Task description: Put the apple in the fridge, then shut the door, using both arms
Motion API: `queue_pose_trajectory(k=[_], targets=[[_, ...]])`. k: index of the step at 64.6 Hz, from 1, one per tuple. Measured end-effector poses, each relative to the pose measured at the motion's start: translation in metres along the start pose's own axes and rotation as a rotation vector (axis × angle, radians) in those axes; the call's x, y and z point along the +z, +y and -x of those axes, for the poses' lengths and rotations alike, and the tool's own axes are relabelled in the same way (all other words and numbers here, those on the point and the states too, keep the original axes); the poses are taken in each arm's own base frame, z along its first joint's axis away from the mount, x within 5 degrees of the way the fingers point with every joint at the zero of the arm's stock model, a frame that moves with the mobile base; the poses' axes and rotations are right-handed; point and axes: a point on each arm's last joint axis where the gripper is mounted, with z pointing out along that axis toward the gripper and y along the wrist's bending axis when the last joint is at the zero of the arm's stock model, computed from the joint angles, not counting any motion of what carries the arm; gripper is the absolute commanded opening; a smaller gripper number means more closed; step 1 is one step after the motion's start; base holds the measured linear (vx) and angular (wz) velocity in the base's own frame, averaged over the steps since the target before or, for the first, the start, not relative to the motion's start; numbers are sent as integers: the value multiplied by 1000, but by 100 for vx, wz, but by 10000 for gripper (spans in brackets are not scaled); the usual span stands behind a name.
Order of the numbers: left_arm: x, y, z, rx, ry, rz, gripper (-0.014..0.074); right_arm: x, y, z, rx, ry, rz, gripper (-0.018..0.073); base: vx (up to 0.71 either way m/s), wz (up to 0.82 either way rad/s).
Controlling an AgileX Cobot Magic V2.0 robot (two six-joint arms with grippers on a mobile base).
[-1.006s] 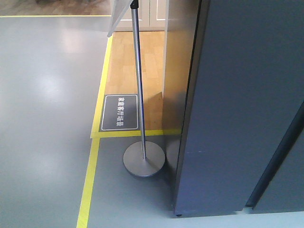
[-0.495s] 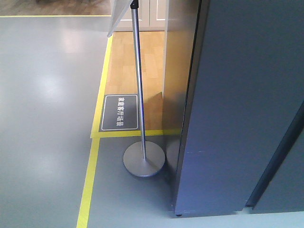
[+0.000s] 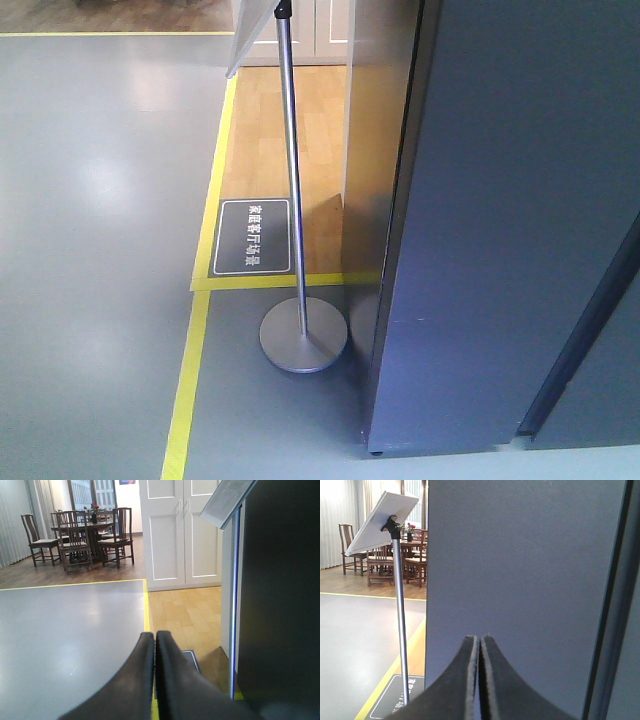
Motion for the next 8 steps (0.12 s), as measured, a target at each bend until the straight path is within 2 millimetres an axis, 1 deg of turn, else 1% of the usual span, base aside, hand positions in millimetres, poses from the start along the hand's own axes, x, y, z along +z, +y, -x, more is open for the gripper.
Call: queue_pose_trajectory(k=[8], targets=[[0,0,0,0,0,0,-7,0,0,0,0,0,0,-3,0,0]])
